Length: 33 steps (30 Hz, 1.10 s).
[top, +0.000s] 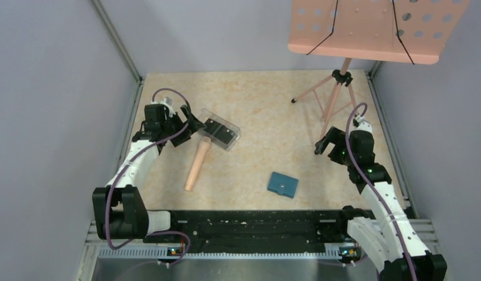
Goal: Put the credit cards into the card holder
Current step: Open the card holder at the center of the board.
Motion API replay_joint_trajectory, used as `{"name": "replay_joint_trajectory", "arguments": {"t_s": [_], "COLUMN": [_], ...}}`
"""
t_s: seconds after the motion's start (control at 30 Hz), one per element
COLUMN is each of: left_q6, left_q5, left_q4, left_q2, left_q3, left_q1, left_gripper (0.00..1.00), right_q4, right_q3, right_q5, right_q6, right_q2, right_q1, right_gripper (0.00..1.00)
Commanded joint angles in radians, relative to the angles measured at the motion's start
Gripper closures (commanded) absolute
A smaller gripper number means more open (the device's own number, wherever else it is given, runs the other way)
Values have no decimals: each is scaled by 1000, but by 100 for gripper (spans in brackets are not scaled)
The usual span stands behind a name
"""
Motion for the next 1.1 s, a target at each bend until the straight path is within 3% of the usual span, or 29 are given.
{"name": "replay_joint_trajectory", "arguments": {"t_s": [0.0, 0.17, 0.5, 0.8, 1.07], "left_q6": [-118, -239, -366, -409, -421], "left_q5": [96, 94, 24, 147, 151], "left_q4": [73, 72, 76, 105, 111], "left_q2": [-10, 10, 156, 397, 504], "left_q3": [-17, -16, 23, 74, 120], "left_q1": [-41, -169, -577, -715, -768], "left_gripper": [1, 2, 8, 21, 33], "right_q4": [-181, -164, -249, -163, -70], "right_q3": [121, 135, 67, -60, -40], "right_q5": [-34, -172, -459, -576, -569], "right_q6": [-8, -29, 41, 76, 83], "right_q2": [40, 6, 161, 302, 504], "right_q1": [-7, -7, -7, 35, 169], "right_gripper": [1, 1, 6, 24, 37]}}
